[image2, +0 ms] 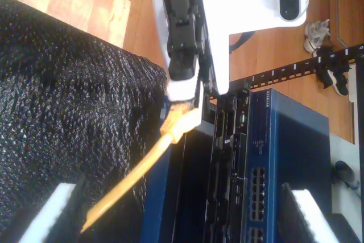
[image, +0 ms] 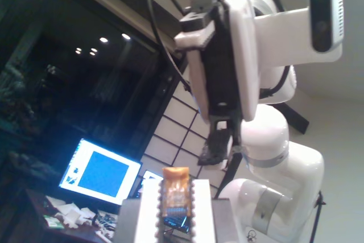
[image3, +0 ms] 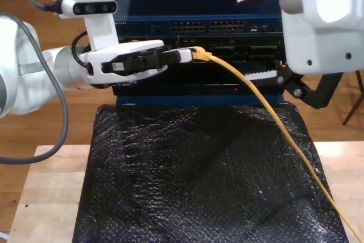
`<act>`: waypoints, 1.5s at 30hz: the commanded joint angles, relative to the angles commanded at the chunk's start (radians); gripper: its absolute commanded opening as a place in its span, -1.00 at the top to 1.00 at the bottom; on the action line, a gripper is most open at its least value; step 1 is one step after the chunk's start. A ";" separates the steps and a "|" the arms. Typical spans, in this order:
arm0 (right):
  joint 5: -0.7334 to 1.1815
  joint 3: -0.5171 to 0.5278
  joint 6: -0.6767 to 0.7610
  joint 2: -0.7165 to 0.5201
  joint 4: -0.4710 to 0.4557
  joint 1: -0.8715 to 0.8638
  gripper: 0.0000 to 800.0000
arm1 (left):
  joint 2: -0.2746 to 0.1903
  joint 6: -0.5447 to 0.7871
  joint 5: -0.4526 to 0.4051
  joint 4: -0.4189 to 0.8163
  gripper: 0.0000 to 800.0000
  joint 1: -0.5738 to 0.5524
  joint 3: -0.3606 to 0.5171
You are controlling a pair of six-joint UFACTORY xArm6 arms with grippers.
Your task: Grab the cable and plug it in
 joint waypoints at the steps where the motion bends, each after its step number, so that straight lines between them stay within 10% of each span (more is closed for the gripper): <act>1: 0.000 0.000 0.000 -0.002 0.000 0.000 -1.00 | 0.000 0.000 0.008 0.000 0.99 0.000 0.000; 45: -0.373 0.290 -0.015 -0.104 -0.057 0.173 -0.98 | 0.000 -0.063 0.049 0.000 0.98 -0.002 -0.008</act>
